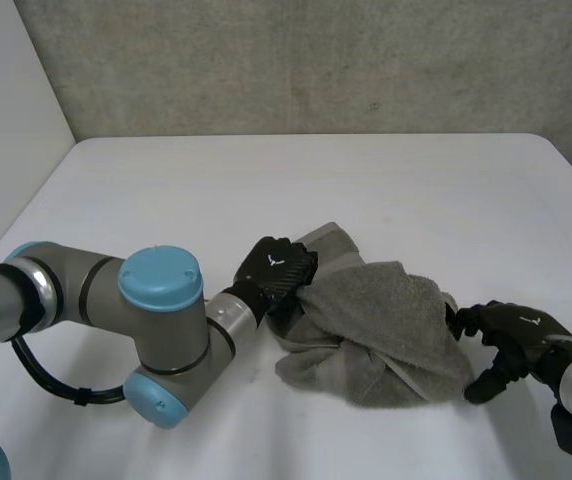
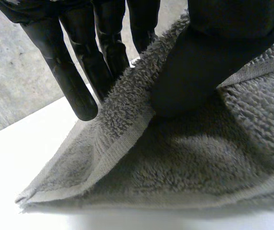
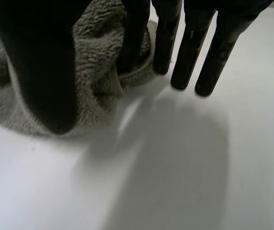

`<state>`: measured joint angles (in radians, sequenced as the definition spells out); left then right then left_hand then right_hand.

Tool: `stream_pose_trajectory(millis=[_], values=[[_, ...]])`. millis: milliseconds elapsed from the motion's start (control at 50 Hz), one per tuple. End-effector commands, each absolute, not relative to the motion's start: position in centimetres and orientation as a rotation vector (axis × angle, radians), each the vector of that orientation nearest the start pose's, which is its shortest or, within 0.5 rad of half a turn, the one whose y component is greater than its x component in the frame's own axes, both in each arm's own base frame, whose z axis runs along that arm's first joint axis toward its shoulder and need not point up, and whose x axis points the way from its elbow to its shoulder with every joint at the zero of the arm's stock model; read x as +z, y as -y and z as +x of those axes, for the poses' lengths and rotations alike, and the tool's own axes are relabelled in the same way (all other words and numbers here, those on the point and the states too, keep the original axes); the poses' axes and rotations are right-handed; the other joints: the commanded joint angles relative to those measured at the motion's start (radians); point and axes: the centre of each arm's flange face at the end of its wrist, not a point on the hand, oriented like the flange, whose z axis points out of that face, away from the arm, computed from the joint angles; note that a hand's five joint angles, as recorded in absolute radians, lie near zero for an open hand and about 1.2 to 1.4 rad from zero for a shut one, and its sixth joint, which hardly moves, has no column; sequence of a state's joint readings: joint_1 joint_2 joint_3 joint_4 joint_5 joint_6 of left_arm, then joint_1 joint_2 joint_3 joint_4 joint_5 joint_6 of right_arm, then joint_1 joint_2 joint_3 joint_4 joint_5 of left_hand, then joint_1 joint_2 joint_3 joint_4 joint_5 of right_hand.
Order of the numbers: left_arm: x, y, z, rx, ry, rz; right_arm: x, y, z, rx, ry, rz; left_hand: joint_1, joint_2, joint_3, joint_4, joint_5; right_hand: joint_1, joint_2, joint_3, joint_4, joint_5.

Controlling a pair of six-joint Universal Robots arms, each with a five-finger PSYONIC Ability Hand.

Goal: Fold the towel.

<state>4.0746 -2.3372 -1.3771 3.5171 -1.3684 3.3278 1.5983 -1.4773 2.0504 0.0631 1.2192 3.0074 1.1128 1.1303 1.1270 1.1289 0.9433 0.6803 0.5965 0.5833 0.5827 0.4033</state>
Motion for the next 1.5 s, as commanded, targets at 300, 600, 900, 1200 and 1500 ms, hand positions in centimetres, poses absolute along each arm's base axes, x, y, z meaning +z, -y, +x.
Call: stream_pose_trajectory(millis=[300,600,900,1200,1500], values=[[29.6,31.3,-34.3,-2.762,-1.922,0.761,28.2,31.6,25.1,-1.940,-1.870,-0.405,0.283,0.266,0.269,0.267,0.278,0.716,0.800,0.813,0.814,0.818],[32.3,27.4,-28.0,-2.500,-2.060,0.548,29.6,29.9,28.5,-1.971,-1.881,-0.586,0.283,0.266,0.269,0.267,0.278,0.039,0.123,0.136,0.137,0.142],[30.0,20.9,-25.1,-2.251,-2.271,0.664,22.6,26.9,29.8,-1.539,-2.110,-0.725,0.283,0.266,0.269,0.267,0.278,-0.299,-0.215,-0.202,-0.201,-0.196],[34.6,14.4,-23.0,-2.482,-2.124,0.653,17.8,26.9,36.2,-1.323,-1.937,-0.798,0.283,0.266,0.269,0.267,0.278,-0.296,-0.212,-0.199,-0.198,-0.193],[36.4,13.4,-22.0,-2.542,-2.065,0.606,13.1,27.9,38.2,-1.286,-1.905,-0.690,0.283,0.266,0.269,0.267,0.278,-0.171,-0.087,-0.074,-0.073,-0.068]])
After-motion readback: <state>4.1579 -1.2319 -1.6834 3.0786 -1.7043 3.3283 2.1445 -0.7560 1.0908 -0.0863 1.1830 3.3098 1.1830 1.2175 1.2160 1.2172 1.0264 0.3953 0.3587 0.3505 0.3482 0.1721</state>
